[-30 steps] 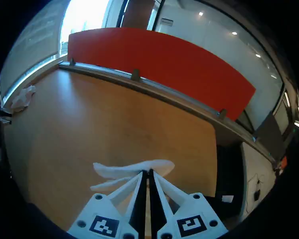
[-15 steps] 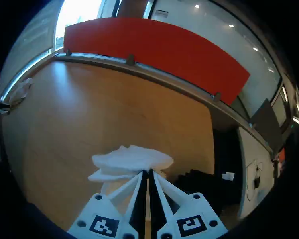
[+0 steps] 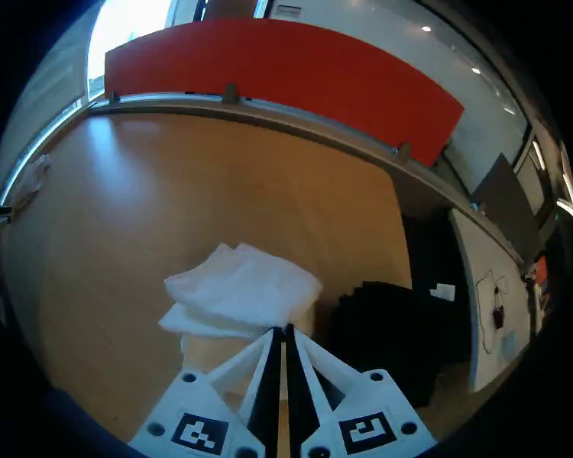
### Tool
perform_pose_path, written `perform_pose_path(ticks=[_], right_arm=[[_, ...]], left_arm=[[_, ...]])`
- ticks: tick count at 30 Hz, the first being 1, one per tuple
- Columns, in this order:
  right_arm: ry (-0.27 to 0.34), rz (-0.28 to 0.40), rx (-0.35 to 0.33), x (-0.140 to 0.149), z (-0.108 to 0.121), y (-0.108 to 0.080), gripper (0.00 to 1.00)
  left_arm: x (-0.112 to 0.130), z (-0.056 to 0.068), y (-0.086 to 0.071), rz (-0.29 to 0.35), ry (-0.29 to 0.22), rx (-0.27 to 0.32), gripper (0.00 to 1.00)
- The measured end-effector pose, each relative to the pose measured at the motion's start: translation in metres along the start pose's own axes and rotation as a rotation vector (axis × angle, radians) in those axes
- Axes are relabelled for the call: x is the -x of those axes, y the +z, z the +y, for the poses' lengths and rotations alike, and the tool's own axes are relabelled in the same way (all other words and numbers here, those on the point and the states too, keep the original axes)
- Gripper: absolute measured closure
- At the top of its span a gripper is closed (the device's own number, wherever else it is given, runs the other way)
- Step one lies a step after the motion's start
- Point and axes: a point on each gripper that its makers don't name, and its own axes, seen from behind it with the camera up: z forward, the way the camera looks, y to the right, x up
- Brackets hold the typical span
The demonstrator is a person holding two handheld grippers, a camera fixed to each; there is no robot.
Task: Fold towel
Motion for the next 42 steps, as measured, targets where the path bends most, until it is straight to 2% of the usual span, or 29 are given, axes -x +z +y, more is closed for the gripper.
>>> perform_pose_path(ticks=[12,32,42], right_arm=[[0.029,-0.06,0.037,0.028,0.009,0.007,0.96],[0.121,-0.168,0.075,0.08,0.011,0.035,0.97],[0.132,-0.222,0.089,0.104,0.009,0.051,0.97]], left_arm=[[0.004,-0.001,-0.003,-0.003,0.003,-0.01,0.02],[0.006,-0.001,-0.005,-0.011,0.022,-0.023,0.02],[0.008,-0.003,-0.006,-0.021,0.033,-0.031,0.02]])
